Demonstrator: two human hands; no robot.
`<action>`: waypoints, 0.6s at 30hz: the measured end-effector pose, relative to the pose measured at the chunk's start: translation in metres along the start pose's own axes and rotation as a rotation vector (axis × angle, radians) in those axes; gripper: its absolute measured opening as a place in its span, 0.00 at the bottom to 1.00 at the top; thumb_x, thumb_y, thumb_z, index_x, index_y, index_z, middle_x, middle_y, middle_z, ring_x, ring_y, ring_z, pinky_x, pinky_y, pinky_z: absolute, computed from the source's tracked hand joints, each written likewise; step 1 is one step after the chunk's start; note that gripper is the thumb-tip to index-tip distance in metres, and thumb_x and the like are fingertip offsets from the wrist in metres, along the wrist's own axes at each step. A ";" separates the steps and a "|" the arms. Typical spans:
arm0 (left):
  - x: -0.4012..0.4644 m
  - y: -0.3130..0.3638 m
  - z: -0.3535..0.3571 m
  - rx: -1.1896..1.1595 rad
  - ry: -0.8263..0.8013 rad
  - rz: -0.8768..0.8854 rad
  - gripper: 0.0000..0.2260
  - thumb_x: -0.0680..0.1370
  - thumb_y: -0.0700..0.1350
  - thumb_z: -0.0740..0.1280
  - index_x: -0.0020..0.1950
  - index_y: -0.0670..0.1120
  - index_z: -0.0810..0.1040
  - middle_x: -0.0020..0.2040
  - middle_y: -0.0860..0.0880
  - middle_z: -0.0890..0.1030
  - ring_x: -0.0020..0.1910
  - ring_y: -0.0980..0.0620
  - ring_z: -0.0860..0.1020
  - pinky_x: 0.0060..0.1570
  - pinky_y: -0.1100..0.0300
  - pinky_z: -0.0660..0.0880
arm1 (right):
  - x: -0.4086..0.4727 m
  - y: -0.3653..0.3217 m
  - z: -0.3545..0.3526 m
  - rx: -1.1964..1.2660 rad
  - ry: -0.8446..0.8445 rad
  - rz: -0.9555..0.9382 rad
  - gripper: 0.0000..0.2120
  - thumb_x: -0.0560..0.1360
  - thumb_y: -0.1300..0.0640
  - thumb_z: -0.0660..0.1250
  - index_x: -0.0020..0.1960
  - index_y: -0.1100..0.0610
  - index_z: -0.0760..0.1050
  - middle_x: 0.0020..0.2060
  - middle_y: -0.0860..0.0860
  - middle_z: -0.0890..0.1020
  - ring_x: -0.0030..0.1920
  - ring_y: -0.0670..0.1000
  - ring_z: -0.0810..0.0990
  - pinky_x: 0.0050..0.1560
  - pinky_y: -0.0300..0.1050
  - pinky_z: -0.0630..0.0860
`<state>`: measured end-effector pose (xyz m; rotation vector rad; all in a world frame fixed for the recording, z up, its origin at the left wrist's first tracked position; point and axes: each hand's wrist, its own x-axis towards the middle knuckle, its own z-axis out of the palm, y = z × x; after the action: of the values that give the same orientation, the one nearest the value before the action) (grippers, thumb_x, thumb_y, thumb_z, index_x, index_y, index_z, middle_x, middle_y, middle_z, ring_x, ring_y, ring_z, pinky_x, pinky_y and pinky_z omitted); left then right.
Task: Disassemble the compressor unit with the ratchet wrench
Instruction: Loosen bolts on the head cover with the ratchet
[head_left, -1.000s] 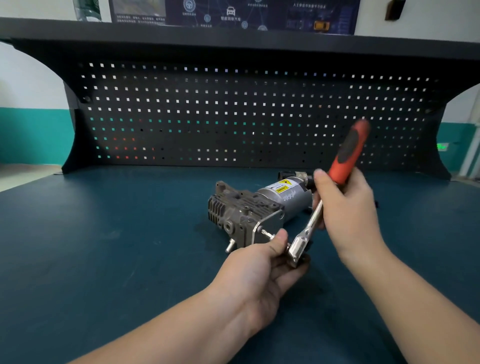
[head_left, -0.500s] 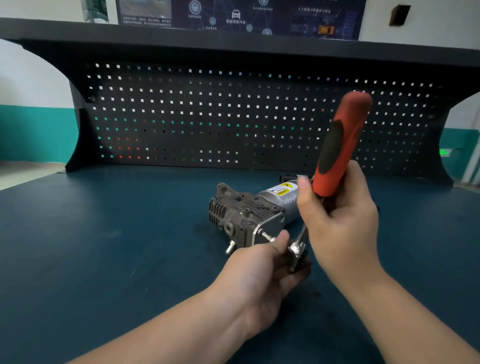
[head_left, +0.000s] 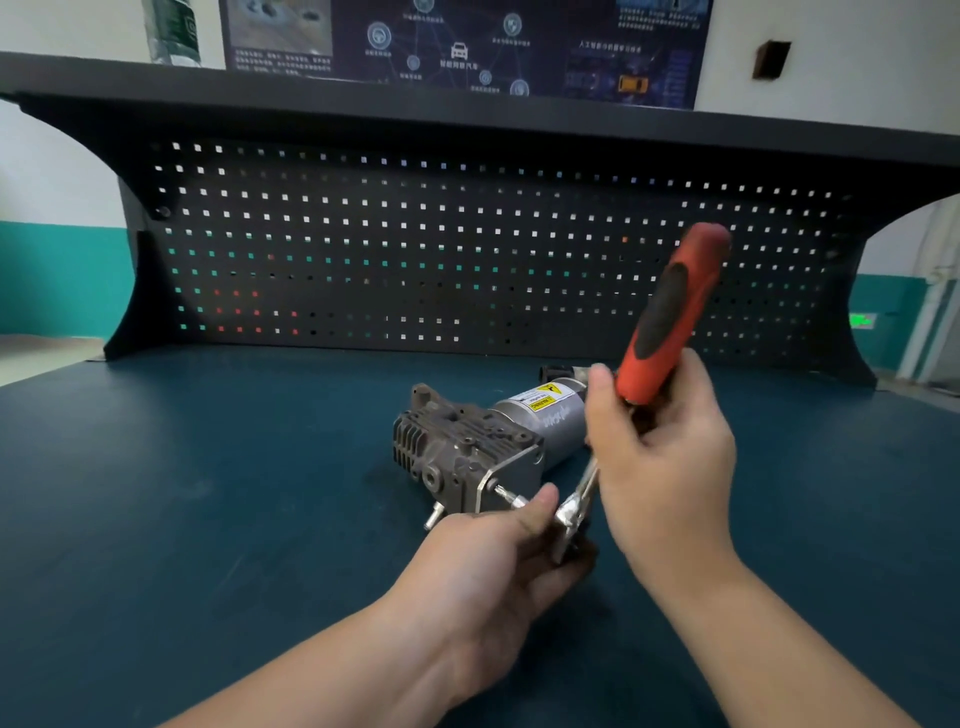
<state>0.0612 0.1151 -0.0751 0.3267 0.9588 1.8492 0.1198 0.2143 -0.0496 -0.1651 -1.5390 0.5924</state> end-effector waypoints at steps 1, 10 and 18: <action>0.000 0.000 0.000 0.004 -0.009 -0.007 0.09 0.75 0.35 0.66 0.49 0.28 0.78 0.47 0.33 0.82 0.42 0.41 0.81 0.41 0.48 0.81 | -0.003 -0.006 0.001 0.005 -0.050 -0.117 0.10 0.75 0.50 0.65 0.40 0.44 0.65 0.33 0.46 0.75 0.29 0.40 0.72 0.32 0.29 0.67; 0.002 0.002 0.000 -0.031 0.007 -0.032 0.07 0.75 0.35 0.66 0.45 0.30 0.76 0.43 0.34 0.82 0.39 0.40 0.82 0.33 0.51 0.81 | -0.005 0.034 0.006 0.201 0.137 1.200 0.09 0.76 0.61 0.61 0.37 0.58 0.68 0.26 0.53 0.72 0.14 0.45 0.66 0.18 0.30 0.59; -0.001 0.003 0.000 0.004 0.000 -0.016 0.13 0.71 0.35 0.68 0.52 0.28 0.77 0.48 0.32 0.81 0.43 0.40 0.81 0.36 0.50 0.81 | -0.002 -0.003 0.003 0.071 -0.001 0.093 0.08 0.75 0.48 0.66 0.40 0.46 0.68 0.28 0.43 0.73 0.28 0.41 0.71 0.31 0.33 0.68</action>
<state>0.0596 0.1136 -0.0728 0.3206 0.9626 1.8331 0.1177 0.2098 -0.0494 -0.1830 -1.5149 0.7205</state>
